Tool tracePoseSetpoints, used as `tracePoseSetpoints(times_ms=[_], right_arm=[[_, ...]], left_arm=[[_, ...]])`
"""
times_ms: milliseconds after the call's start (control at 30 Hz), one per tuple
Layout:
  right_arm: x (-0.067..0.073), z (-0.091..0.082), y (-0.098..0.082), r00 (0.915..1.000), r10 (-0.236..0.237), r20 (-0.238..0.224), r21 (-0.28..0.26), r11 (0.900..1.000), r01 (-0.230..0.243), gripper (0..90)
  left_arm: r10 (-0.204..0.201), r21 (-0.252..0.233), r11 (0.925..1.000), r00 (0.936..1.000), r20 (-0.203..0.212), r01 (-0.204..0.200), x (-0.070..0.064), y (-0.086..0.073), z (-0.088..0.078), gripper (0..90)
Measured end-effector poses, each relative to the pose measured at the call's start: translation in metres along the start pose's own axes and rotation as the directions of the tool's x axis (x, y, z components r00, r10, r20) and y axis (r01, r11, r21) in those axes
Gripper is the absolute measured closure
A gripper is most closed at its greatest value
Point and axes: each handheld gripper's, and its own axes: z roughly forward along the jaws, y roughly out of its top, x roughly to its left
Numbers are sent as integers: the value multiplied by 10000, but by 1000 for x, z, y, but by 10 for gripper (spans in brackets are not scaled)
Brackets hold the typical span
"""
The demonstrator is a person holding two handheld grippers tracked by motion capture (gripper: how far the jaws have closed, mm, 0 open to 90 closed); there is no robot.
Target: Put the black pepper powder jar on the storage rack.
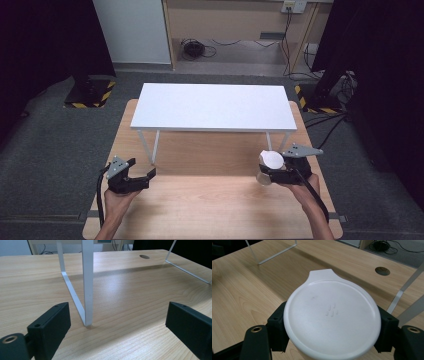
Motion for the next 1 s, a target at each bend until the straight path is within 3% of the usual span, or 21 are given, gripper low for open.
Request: tracePoseSetpoints(times_ms=[100, 467, 1000], right_arm=[[2, -11, 5, 9999, -144, 78, -1, 9999, 144, 306], [-2, -46, 10, 9992, 1, 407, -102, 9999, 4, 307], [-9, -86, 26, 9988, 70, 495, -247, 9997, -58, 307]], left_arm=[[5, -2, 10000, 10000, 11, -5, 0, 0, 0, 52], [-25, 2, 10000, 10000, -8, 25, 1, 0, 0, 52], [-59, -9, 10000, 10000, -19, 59, 1, 0, 0, 52]])
